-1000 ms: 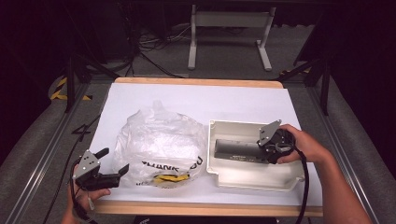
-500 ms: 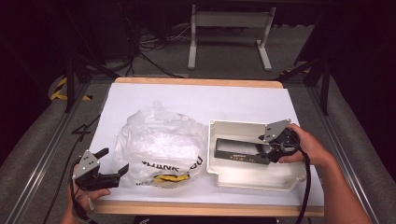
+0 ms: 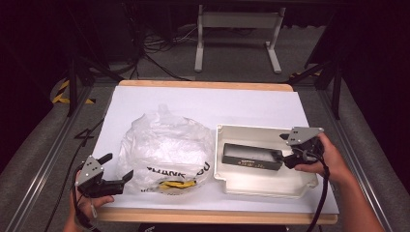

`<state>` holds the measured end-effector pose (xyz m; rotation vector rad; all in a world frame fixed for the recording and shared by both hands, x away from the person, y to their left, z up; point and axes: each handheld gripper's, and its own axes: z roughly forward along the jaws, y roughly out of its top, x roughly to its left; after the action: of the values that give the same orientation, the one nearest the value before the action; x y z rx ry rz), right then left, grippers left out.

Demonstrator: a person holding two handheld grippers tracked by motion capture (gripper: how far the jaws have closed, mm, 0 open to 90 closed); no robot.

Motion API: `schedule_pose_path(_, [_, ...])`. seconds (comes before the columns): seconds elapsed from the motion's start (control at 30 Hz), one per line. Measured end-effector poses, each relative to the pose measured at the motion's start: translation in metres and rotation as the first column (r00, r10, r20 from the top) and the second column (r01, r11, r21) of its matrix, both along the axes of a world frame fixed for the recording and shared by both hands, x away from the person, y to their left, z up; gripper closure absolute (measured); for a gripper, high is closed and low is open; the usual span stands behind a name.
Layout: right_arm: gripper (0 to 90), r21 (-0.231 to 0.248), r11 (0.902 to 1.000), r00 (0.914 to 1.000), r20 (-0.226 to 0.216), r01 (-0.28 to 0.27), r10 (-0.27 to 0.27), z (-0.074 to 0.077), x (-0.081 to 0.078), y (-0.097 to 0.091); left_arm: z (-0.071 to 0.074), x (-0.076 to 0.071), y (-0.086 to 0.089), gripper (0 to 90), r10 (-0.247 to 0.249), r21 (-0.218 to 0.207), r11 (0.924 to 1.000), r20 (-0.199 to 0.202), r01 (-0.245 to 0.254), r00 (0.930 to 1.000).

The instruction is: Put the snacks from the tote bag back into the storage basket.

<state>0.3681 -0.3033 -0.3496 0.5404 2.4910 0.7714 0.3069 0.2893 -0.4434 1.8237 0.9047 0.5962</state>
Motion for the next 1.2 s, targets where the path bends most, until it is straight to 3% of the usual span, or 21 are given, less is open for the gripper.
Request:
schedule_pose_path(0.17, [19.5,0.073,0.9962,0.9982,0.032,0.049,-0.051,0.000,-0.016,-0.009,0.000,0.000,0.000,5.5,-0.001,0.000,1.0000,-0.002,0.001,1.0000])
schedule_pose_path(0.23, [17.2,0.080,0.9944,0.9961,0.050,0.069,-0.073,0.000,-0.022,-0.011,0.000,0.000,0.000,5.5,-0.001,0.004,1.0000,-0.001,0.001,1.0000])
schedule_pose_path(0.33, [11.7,0.122,0.9846,0.9891,0.062,0.125,-0.133,0.000,-0.029,-0.016,0.000,0.000,0.000,5.5,-0.002,0.001,1.0000,-0.003,0.002,1.0000])
schedule_pose_path(0.57, [6.6,0.152,0.9733,0.9743,0.120,0.172,-0.191,-0.006,-0.047,-0.027,0.000,0.000,0.001,5.4,0.002,-0.008,1.0000,0.002,-0.002,1.0000])
schedule_pose_path(0.63, [5.2,0.164,0.9668,0.9658,0.139,0.196,-0.219,-0.009,-0.055,-0.032,0.000,0.000,0.002,5.3,0.005,-0.006,1.0000,0.003,-0.005,1.0000])
schedule_pose_path(0.77, [5.1,0.215,0.9485,0.9524,0.147,0.233,-0.267,-0.014,-0.065,-0.042,0.001,0.000,0.002,5.3,0.009,-0.004,1.0000,0.008,-0.009,0.9999])
schedule_pose_path(0.83, [5.1,0.241,0.9394,0.9498,0.137,0.243,-0.281,-0.016,-0.069,-0.047,0.001,0.000,0.003,5.4,0.014,0.000,0.9999,0.011,-0.014,0.9998])
schedule_pose_path(0.9, [5.1,0.241,0.9359,0.9452,0.139,0.257,-0.295,-0.019,-0.073,-0.051,0.001,0.000,0.003,5.4,0.015,-0.001,0.9999,0.011,-0.015,0.9998])
schedule_pose_path(0.97, [5.1,0.260,0.9320,0.9483,0.125,0.253,-0.292,-0.023,-0.077,-0.054,0.001,0.000,0.003,5.4,0.016,-0.002,0.9999,0.011,-0.016,0.9998])
schedule_pose_path(1.03, [5.0,0.259,0.9311,0.9459,0.130,0.257,-0.297,-0.024,-0.079,-0.055,0.001,0.000,0.004,5.3,0.015,0.001,0.9999,0.010,-0.015,0.9998])
schedule_pose_path(1.07, [5.0,0.278,0.9222,0.9431,0.118,0.269,-0.311,-0.027,-0.082,-0.058,0.001,0.001,0.004,5.4,0.015,0.003,0.9999,0.009,-0.015,0.9998])
schedule_pose_path(1.2, [4.8,0.286,0.9152,0.9366,0.122,0.284,-0.328,-0.032,-0.086,-0.059,0.000,0.001,0.004,5.4,0.020,0.003,0.9998,0.009,-0.020,0.9998])
